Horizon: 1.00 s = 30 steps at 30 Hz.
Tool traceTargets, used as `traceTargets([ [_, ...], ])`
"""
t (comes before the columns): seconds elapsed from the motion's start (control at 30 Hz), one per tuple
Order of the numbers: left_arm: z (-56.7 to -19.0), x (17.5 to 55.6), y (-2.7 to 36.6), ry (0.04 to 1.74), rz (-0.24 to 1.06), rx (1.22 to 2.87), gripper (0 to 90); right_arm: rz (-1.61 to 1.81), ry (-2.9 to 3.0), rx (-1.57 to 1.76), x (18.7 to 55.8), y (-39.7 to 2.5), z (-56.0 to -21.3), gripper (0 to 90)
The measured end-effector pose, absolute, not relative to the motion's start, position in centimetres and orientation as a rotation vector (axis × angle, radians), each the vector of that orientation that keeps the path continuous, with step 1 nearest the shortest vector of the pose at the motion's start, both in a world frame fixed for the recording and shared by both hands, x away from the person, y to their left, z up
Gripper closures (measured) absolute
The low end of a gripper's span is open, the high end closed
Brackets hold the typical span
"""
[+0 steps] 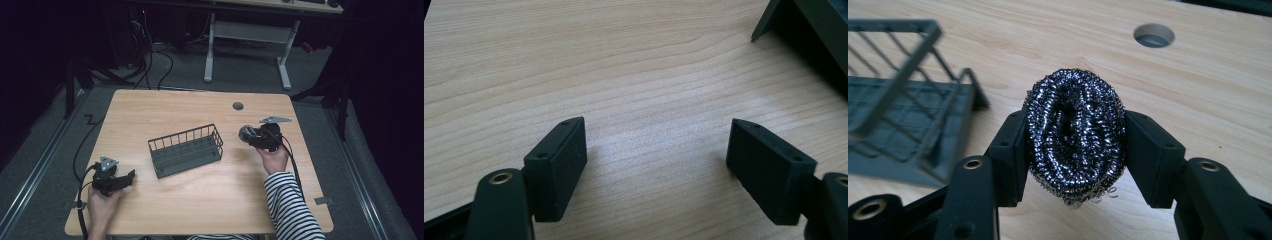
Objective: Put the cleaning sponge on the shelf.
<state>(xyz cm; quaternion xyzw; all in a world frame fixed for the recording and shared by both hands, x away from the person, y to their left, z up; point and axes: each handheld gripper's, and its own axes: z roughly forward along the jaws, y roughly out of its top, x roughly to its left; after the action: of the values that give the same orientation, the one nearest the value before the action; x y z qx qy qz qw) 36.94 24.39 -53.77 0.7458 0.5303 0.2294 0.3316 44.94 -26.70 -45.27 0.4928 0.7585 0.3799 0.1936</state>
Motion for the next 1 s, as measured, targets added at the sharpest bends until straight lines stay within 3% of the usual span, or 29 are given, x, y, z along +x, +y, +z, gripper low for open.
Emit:
traceTargets([
  [0.3, -53.8, 36.9, 24.4, 1.386, 0.599, 1.949, 24.6, 1.135, 2.177, 1.243, 43.2, -24.9, -41.8, 47.7],
  [0.63, -53.8, 36.9, 24.4, 1.386, 0.599, 1.949, 24.6, 1.24, 2.283, 1.029, 41.9, -20.3, -38.2, 47.6],
  [1.0, -53.8, 36.9, 24.4, 1.386, 0.598, 1.949, 24.6, 1.162, 2.439, 0.943, 43.5, -14.6, -39.7, 47.3],
])
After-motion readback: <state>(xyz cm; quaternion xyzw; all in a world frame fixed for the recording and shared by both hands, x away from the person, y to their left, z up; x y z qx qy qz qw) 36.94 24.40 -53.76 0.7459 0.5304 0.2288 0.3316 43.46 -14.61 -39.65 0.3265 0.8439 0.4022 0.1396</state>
